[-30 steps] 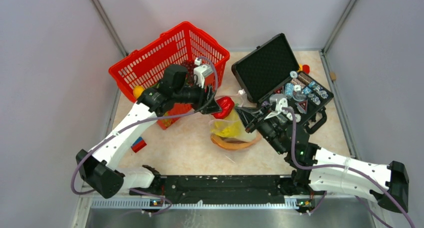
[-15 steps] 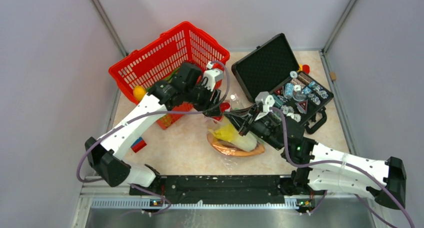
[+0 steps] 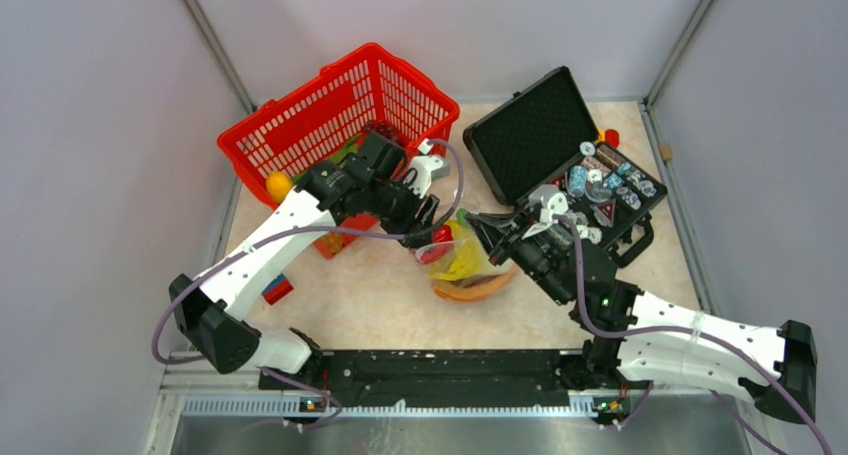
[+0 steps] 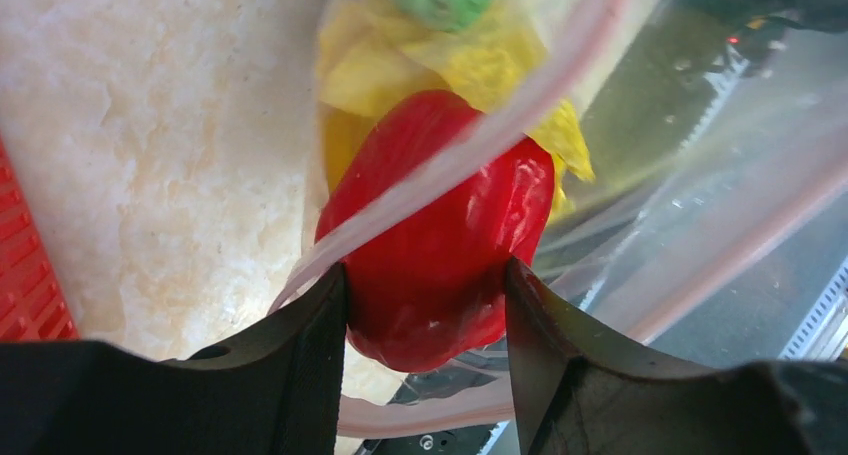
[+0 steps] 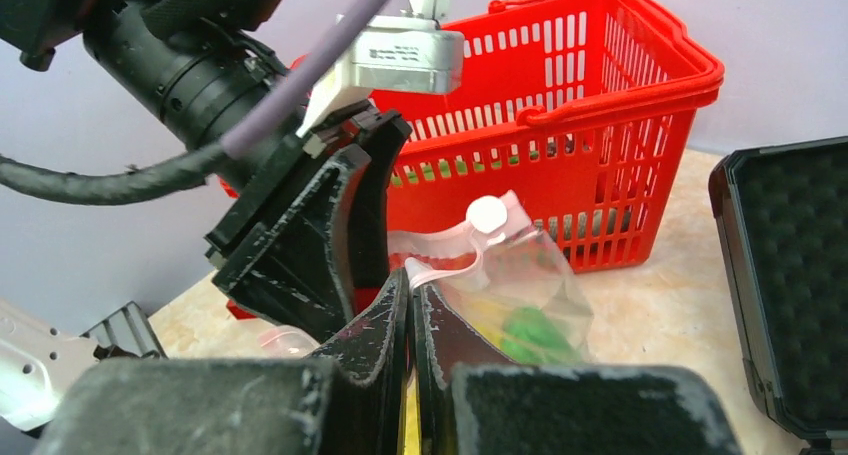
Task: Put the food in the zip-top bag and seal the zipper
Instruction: Place the fake vegetable in the zipper food storage bag.
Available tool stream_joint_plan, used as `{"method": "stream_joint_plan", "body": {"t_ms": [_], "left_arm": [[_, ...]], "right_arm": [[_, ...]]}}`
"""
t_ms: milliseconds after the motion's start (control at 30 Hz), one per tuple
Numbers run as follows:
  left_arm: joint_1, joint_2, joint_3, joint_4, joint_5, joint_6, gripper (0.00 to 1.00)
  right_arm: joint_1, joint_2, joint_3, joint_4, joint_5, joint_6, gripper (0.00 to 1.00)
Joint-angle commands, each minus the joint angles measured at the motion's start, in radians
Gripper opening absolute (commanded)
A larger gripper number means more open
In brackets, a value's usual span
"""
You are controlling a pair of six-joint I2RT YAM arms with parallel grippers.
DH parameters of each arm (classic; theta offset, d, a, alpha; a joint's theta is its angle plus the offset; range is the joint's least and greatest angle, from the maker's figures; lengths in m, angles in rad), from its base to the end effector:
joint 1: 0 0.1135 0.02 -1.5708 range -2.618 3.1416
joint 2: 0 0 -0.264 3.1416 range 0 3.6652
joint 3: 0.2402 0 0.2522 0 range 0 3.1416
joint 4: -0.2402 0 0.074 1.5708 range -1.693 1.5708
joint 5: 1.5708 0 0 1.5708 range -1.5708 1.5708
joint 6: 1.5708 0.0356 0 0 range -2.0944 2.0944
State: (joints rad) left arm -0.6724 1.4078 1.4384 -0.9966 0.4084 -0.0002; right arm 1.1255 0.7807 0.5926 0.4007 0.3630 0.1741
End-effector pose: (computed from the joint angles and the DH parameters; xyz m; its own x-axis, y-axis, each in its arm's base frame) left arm 0.2109 -0.1860 0.3537 -0.6437 0.5123 -0.5685 0.7482 0.5774 -0.3268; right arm 0.0929 0.1653 0.3351 -0.0307 0.3116 -0.9497 -0.6994 0.6721 0.2431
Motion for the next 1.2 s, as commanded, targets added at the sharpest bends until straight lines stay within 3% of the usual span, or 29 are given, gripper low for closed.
{"method": "stream_joint_plan", "body": {"t_ms": [0,100,233,433,800,1167], "left_arm": [[0.002,-0.059,0.013,0.047,0.145,0.047,0.55],[0.001,-0.038,-0.003,0.043,0.154,0.075,0.57],[0.002,0.022,0.004,-0.007,0.025,0.050,0.65],[0.002,0.028,0.014,0.005,-0.045,0.005,0.80],[0.003,-0.133,0.030,0.105,-0.072,-0.037,0.93],[0.003,-0.337,-0.080,0.287,-0.313,-0.084,0.99]], "right_arm": [[0.007,-0.007,0.040,0.129,-0.026,-0.022,0.00],[0.007,0.031,0.056,0.120,-0.053,-0.013,0.00],[0.007,0.054,0.056,0.127,-0.040,-0.012,0.00],[0.006,0.043,0.039,0.146,-0.022,-0.008,0.00],[0.007,0.008,-0.003,0.169,0.037,-0.007,0.00],[0.006,0.002,-0.016,0.174,0.041,0.013,0.00]]}}
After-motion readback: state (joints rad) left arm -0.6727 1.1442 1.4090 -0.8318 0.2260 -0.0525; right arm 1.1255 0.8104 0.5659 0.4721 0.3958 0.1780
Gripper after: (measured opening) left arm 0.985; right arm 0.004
